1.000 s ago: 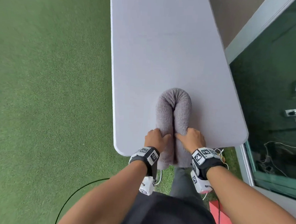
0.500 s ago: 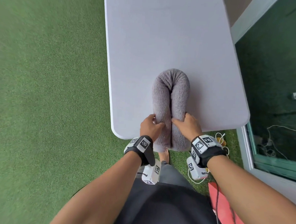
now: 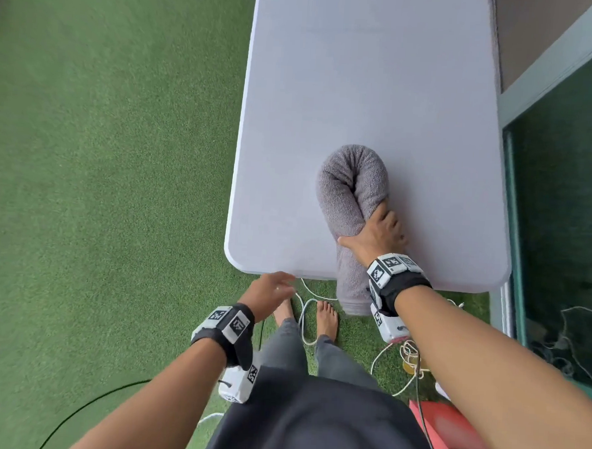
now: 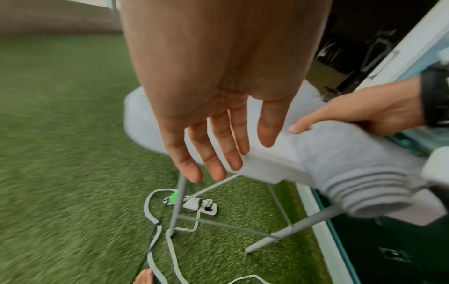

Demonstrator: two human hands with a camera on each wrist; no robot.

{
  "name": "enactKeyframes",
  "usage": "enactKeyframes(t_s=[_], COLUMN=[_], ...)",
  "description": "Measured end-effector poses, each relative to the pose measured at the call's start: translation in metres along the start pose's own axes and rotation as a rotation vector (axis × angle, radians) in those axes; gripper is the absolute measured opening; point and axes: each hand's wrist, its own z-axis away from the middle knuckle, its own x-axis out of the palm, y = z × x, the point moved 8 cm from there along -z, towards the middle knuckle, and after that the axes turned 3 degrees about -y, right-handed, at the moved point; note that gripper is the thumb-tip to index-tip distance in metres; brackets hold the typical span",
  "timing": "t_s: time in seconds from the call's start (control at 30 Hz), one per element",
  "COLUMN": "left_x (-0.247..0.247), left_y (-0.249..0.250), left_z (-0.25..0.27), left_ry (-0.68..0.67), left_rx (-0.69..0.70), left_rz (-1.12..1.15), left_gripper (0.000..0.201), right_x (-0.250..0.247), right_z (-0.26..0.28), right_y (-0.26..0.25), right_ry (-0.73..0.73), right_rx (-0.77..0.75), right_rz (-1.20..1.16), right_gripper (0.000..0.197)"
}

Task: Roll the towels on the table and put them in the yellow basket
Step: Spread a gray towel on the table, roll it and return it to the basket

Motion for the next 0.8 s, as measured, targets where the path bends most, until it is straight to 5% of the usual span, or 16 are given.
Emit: enactKeyframes(t_s=[0.2,0.33,0.5,0.8], left_x=[0.01,0.015,0.019,0.042], left_y=[-0.128,-0.195,-0.239,-0.266], left_z=[0.08,0.138,0.191,0.233], left_ry=[0.049,0.153,0.365,0.432], left_rx=[-0.334,-0.545,-0.654,-0.726], left_rz=[0.066,0.304,0.521,0.604], left_gripper=[0.03,0.027,0.02,0.02], right_x=[-0.014,-0.023,-0.035,-0.045], right_z=[-0.012,-0.012,-0.012,-0.021], right_y=[0.012,0.019,0.022,-0.022], right_ry=[-0.043,-0.047,-0.055,-0.07], right_rx=[-0.095,-0.124,-0.165,-0.3], right_rz=[-0.061,-0.186,-0.229,-0.214], right_gripper=[0.095,0.084,0.081,0.091])
